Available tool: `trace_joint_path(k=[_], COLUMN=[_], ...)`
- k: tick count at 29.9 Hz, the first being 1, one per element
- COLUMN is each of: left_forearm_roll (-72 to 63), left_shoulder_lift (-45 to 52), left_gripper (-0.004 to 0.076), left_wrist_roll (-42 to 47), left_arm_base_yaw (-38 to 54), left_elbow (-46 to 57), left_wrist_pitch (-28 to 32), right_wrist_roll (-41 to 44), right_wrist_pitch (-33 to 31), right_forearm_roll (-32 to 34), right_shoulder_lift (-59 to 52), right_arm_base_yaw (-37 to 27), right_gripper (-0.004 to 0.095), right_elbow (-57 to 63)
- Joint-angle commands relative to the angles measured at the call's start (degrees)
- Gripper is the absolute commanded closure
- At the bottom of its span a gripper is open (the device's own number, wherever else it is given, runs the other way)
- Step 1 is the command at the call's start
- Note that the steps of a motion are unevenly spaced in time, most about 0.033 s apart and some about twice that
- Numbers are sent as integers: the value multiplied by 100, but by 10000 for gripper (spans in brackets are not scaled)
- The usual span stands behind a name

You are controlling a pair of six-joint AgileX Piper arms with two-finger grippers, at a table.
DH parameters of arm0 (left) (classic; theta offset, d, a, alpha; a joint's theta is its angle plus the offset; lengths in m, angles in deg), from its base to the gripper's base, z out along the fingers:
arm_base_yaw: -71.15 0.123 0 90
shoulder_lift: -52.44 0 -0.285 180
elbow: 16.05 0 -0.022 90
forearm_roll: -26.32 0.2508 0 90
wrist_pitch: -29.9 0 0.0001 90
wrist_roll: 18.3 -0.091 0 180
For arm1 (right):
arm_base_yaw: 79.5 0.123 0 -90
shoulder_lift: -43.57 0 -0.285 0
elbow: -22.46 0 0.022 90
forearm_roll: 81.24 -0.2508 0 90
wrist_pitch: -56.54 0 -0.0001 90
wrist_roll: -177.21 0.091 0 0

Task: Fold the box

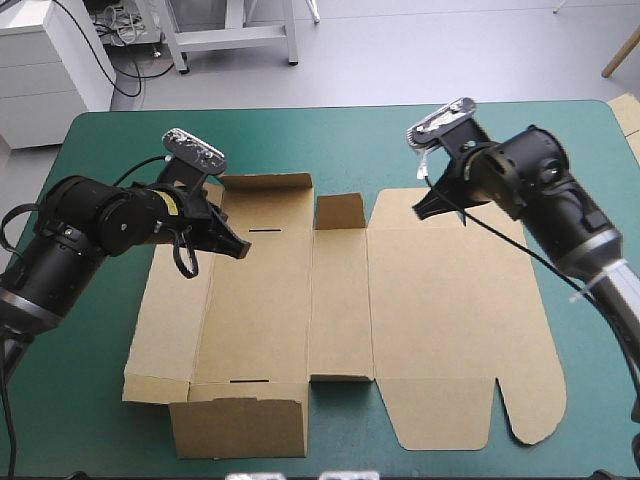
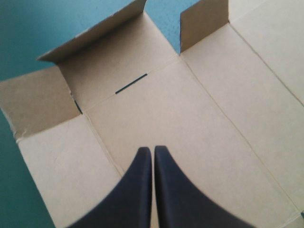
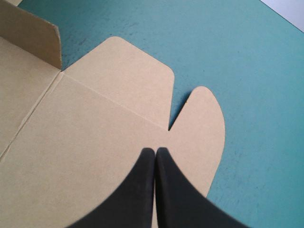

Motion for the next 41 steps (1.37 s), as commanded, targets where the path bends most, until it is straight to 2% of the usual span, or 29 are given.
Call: trace_joint_path(k=[1,8,12,18,23,27,37,41], left_forearm_roll=[-204,-2379,-3458,-4032,-4012,-3733,-3690,-3641], left_shoulder_lift=[161,161,161,148,112,19,-474,-615], left_gripper=[731,731,731,717,706,706,706,706], left_wrist_roll=[-4,-1446,-2088,-2176,-2479,-2490,-2851,-2865], left_arm_base_yaw=[421,2357,3556,5150,6083,6409,6424,6424], left_elbow=[-189,-189,-189,-133,-110,51,1240,1632], left_wrist_pitch=[-102,-685,-1233,-1241,-1241,-1241,-1241,-908], right_wrist_roll=[-87,-162,-253,-286,-336,-336,-330,-379], right_wrist_pitch=[89,-323,-411,-411,-411,-411,-411,-411], right_forearm_roll=[-272,-434,-444,-382,-354,-267,-268,-218], right_shoulder_lift=[-543,-1004,-1160,-1303,-1369,-1370,-1391,-1426], right_arm_base_yaw=[-450,-1169,-1249,-1249,-1249,-1249,-1249,-1249], right_gripper=[929,929,929,929,929,929,929,929], right_elbow=[-177,-177,-177,-177,-177,-177,-177,-177])
